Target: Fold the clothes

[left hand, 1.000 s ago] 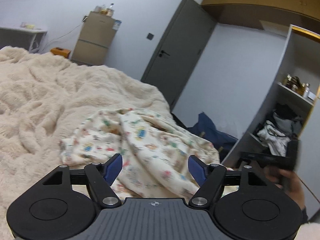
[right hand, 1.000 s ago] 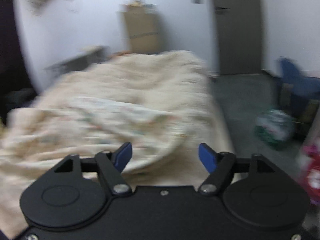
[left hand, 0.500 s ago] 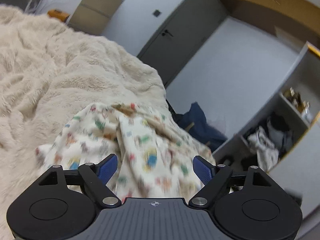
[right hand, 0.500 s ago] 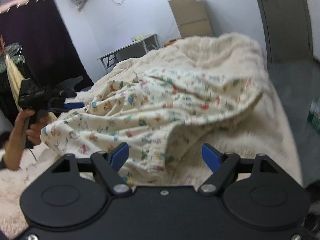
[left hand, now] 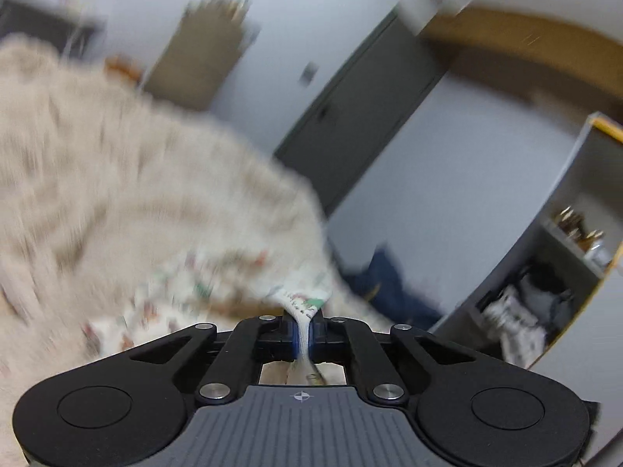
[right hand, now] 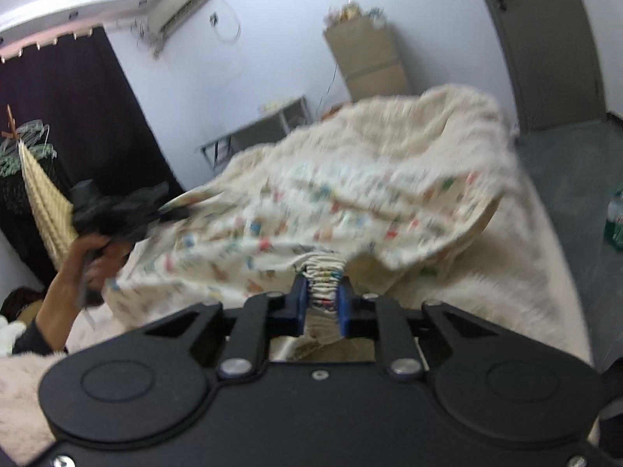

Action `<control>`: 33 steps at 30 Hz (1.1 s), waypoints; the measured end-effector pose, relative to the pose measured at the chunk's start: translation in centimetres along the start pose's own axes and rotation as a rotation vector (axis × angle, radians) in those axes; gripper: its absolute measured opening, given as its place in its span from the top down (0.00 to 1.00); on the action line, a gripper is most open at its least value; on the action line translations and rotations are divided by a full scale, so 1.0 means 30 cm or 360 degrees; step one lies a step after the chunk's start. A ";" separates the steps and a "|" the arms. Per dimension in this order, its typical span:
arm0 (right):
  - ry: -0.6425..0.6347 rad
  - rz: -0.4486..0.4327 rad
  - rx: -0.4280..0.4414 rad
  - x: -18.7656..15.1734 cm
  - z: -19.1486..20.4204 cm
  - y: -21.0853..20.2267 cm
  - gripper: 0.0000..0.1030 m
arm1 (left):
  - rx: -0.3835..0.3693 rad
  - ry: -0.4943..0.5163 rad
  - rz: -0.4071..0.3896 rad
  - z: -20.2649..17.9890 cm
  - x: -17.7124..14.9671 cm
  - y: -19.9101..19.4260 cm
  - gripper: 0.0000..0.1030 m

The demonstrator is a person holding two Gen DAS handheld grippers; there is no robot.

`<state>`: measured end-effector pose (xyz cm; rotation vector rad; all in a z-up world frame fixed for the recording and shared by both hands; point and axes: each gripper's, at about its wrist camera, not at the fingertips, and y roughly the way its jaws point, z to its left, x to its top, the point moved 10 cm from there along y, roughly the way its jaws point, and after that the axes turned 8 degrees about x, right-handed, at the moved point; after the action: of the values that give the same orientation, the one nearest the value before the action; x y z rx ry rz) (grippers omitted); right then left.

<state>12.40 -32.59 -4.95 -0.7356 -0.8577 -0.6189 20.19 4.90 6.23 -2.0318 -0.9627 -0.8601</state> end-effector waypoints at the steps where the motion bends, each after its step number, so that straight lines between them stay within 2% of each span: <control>1: -0.0002 -0.0015 -0.0017 0.013 -0.008 -0.017 0.86 | -0.0024 0.0056 -0.0069 -0.036 0.011 -0.089 0.96; 3: -0.0009 -0.0044 -0.0087 0.046 -0.040 -0.071 0.84 | -0.0029 0.0172 -0.0114 -0.072 -0.003 -0.186 0.92; 4: -0.0022 -0.0025 -0.0115 0.047 -0.049 -0.073 0.79 | 0.0011 0.0216 -0.0114 -0.070 -0.022 -0.220 0.82; 5: -0.0049 -0.0001 -0.0160 0.045 -0.058 -0.076 0.74 | 0.0040 0.0223 -0.0098 -0.056 -0.035 -0.229 0.64; 7: -0.0126 0.0011 -0.0301 0.049 -0.075 -0.084 0.66 | 0.0063 0.0229 -0.0063 -0.026 -0.061 -0.240 0.54; 8: -0.0165 0.0005 -0.0376 0.053 -0.081 -0.088 0.61 | 0.0083 0.0226 -0.0050 -0.004 -0.070 -0.243 0.53; 12: -0.0226 -0.0036 -0.0396 0.067 -0.040 -0.081 0.48 | 0.0090 0.0134 -0.0070 0.056 -0.038 -0.243 0.41; 14: -0.0265 -0.0032 -0.0312 0.060 0.014 -0.040 0.41 | 0.0064 0.0127 -0.0086 0.056 0.012 -0.228 0.35; 16: -0.0298 0.0023 -0.0256 0.034 0.046 0.005 0.40 | 0.0075 0.0184 -0.0078 0.040 0.061 -0.184 0.31; 18: -0.0319 0.0080 -0.0247 0.010 0.055 0.058 0.40 | 0.0130 0.0285 -0.0029 0.038 0.077 -0.120 0.28; 20: -0.0361 0.0162 -0.0260 -0.030 0.057 0.111 0.41 | 0.0201 0.0367 0.0097 0.065 0.056 -0.011 0.28; 24: -0.0422 0.0289 -0.0270 -0.093 0.052 0.145 0.41 | 0.0299 0.0360 0.0321 0.150 -0.038 0.137 0.29; 27: -0.0557 0.0292 -0.0158 -0.085 0.087 0.054 0.37 | 0.0244 0.0380 0.0361 0.158 -0.115 0.135 0.29; 29: -0.0692 0.0309 -0.0049 -0.096 0.137 -0.008 0.27 | 0.0180 0.0427 0.0363 0.141 -0.147 0.102 0.28; 30: -0.0774 0.0328 0.0012 -0.110 0.167 -0.034 0.26 | 0.0167 0.0462 0.0365 0.137 -0.158 0.087 0.28; 33: -0.0938 0.0389 0.0077 -0.159 0.228 -0.031 0.26 | 0.0241 0.0494 0.0368 0.172 -0.163 0.071 0.27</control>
<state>6.23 -26.92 -5.61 -0.9814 -1.2919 -0.1542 20.84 6.41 -1.02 -1.7734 -0.5902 -0.9128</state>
